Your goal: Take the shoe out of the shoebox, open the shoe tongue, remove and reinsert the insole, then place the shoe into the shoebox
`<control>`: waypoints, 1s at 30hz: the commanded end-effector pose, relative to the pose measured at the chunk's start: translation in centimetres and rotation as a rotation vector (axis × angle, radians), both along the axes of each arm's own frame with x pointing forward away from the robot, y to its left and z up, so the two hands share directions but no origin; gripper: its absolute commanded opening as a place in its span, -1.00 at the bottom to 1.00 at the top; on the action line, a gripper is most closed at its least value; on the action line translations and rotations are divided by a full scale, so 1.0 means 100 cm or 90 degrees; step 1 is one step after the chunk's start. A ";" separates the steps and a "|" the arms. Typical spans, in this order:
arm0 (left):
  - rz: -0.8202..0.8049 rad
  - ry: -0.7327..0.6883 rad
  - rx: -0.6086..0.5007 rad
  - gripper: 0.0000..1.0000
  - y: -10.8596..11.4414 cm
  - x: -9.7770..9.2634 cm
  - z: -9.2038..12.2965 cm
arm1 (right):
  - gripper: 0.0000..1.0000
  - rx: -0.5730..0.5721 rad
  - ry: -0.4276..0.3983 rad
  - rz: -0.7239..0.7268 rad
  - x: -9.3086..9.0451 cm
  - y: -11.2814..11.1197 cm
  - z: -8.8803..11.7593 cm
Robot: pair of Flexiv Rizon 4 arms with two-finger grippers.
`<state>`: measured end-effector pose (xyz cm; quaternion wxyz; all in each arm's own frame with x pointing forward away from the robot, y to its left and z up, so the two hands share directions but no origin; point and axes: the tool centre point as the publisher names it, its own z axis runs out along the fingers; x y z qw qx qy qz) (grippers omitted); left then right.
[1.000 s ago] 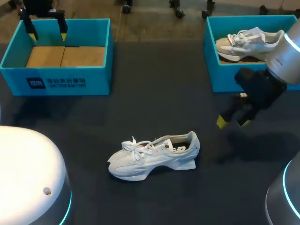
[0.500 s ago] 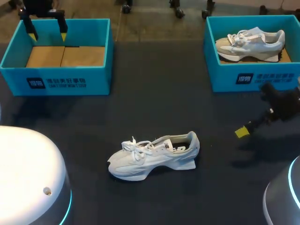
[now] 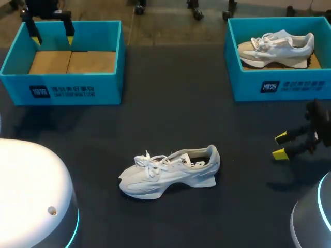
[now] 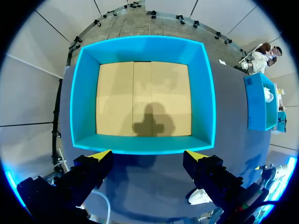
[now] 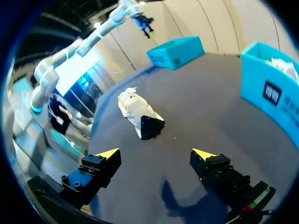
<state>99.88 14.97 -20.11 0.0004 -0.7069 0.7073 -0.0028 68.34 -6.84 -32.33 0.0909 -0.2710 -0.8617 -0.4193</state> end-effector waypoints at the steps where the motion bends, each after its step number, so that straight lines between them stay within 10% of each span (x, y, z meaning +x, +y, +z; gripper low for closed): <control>1: 0.000 0.001 0.001 1.00 0.000 0.000 0.000 | 1.00 0.015 -0.110 -0.040 -0.011 0.002 -0.002; 8: 0.000 0.001 0.001 1.00 0.000 0.000 0.000 | 1.00 0.015 -0.110 -0.040 -0.011 0.002 -0.002; 17: 0.000 0.001 0.001 1.00 0.000 0.000 0.000 | 1.00 0.063 -0.335 0.072 -0.023 0.030 -0.028; 30: 0.000 0.001 0.001 1.00 0.000 0.000 0.000 | 1.00 0.070 -0.334 0.102 -0.015 0.036 -0.036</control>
